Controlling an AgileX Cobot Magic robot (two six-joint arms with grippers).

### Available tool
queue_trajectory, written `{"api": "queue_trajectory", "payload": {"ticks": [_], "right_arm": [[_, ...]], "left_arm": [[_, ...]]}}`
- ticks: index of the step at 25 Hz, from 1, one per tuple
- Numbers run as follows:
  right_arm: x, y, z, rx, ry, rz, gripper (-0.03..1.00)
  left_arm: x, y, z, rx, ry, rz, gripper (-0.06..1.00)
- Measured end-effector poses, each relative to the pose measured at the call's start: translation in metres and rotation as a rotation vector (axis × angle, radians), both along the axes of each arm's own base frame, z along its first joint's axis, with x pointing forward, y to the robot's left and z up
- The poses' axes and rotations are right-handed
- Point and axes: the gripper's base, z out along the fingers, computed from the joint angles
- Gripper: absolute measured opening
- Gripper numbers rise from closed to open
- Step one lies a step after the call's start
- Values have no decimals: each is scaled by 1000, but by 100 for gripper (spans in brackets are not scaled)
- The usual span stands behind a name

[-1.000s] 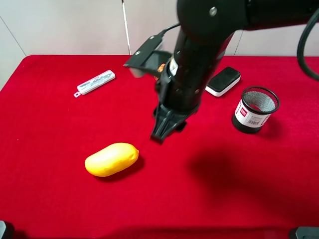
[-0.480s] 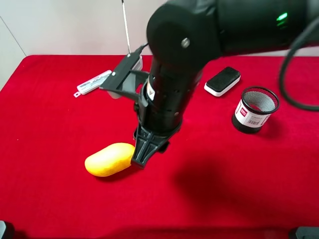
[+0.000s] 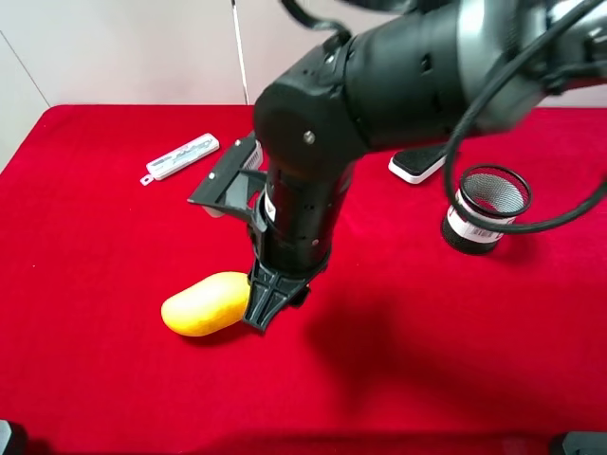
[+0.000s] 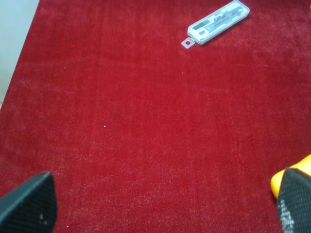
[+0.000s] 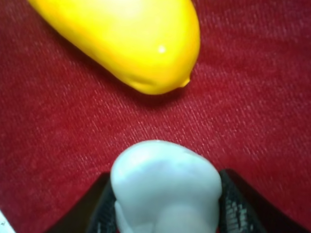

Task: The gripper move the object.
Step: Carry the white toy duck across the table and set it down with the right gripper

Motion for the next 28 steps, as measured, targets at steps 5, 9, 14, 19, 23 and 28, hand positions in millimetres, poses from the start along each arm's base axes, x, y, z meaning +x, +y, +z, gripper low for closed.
{"api": "queue_trajectory", "payload": {"ticks": [5,9,14,19,23,28], "right_arm": [[2,3,-11,-6,3,0,33],[3,5,-21,-17,10,-1,33],[4,7,-31,-19,13,-3,32],[4,8,-44,-40,29,-7,32],[4,10,-50,-39,37,-14,32],[4,10,-52,-36,36,-14,32]], "left_arm": [[0,0,0,0,0,0,89],[0,0,0,0,-1,0,89],[0,0,0,0,-1,0,89],[0,0,0,0,-1,0,89],[0,0,0,0,-1,0,89],[0,0,0,0,-1,0,89]]}}
